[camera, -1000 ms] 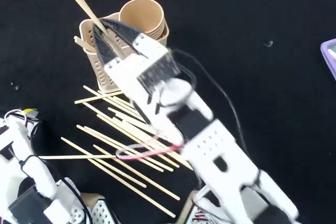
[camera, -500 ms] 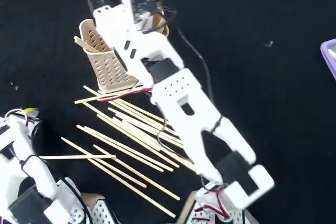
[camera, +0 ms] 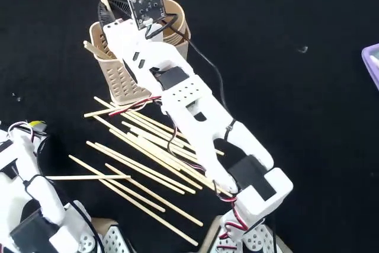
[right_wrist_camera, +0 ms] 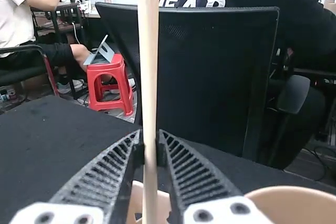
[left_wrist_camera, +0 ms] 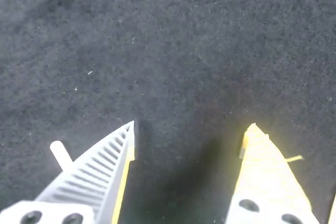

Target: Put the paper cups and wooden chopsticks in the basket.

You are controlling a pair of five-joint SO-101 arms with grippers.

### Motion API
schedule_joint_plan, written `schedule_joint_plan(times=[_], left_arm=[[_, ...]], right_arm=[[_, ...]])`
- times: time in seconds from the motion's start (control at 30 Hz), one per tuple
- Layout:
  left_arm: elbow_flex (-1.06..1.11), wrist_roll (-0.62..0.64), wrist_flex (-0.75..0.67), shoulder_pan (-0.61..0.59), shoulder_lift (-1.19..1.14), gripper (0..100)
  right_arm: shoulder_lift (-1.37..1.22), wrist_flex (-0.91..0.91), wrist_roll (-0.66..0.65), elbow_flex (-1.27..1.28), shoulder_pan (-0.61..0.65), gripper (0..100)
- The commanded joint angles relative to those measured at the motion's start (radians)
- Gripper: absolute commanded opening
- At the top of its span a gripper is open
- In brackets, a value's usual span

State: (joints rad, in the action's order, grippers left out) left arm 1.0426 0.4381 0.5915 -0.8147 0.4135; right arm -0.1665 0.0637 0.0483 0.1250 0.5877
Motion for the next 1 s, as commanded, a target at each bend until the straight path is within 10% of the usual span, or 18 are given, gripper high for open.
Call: schedule_joint_plan(times=[0.0,0.53,0.97], left_arm=[[-0.005,-0.006,-0.012,0.015,0.034,32],[-0.007,-0.006,-0.012,0.015,0.034,32],[-0.007,-0.006,-0.012,0.013,0.034,32]], right_arm=[[0.008,0.017,0.012,-0.064,0.011,1.9],[0.326,-0.21,0.017,0.019,0.005,11.0],[1.075,-0.638,0.011,0.651,0.012,11.3]])
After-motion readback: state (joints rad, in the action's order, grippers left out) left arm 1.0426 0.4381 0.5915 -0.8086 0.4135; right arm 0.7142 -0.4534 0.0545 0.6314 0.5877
